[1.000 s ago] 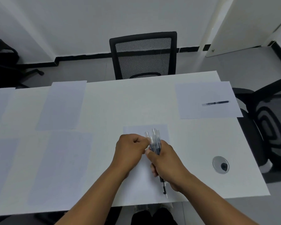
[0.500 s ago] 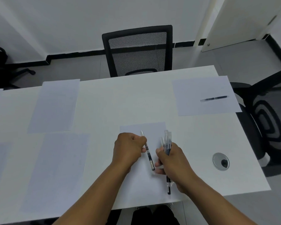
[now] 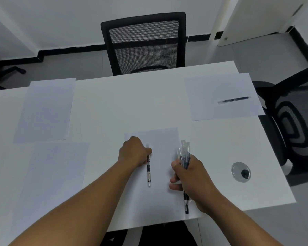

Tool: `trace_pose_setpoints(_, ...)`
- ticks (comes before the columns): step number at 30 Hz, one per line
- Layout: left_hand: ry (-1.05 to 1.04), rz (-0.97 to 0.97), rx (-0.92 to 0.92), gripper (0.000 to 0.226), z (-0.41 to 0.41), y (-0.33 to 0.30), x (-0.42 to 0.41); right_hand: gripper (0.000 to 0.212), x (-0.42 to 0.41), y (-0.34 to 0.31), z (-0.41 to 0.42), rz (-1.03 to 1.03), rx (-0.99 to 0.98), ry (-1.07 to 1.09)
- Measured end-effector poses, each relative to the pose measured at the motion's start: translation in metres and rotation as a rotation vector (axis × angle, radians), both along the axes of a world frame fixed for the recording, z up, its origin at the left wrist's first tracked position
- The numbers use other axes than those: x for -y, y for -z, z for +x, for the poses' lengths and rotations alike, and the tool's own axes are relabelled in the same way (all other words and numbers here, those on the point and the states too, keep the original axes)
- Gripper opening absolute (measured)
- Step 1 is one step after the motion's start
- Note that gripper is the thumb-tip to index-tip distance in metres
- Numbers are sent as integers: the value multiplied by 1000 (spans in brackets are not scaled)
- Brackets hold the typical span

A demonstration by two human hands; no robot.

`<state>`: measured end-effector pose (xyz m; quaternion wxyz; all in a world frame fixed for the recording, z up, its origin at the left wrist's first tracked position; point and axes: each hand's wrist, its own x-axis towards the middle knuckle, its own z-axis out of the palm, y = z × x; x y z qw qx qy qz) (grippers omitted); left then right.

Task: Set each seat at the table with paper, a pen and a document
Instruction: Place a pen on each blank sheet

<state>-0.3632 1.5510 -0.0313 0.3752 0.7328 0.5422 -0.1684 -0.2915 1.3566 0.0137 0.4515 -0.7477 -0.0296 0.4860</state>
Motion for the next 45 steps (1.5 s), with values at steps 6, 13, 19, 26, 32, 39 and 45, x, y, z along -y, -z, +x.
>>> trace_pose_setpoints(6,-8,-7,-21,28,0,11,2,13,-1,1,3,-3,-8,-13)
trace_pose_setpoints(13,-60,-33,3,46,-3,14,5,13,-4,1,5,0,-1,-22)
trace_pose_setpoints(19,-81,-18,18,39,-6,13,7,10,-6,-3,6,2,21,-38)
trace_pose_setpoints(26,-103,-15,42,31,-8,-12,8,9,-10,-23,7,-7,63,-68)
trace_pose_setpoints(32,-125,26,76,35,-20,-55,11,11,-14,-56,3,35,149,-137)
trace_pose_setpoints(39,-234,69,221,44,-46,-113,19,17,-12,-103,-13,138,193,-223)
trace_pose_setpoints(45,-342,113,338,48,-81,-158,39,26,-7,-126,-35,217,203,-280)
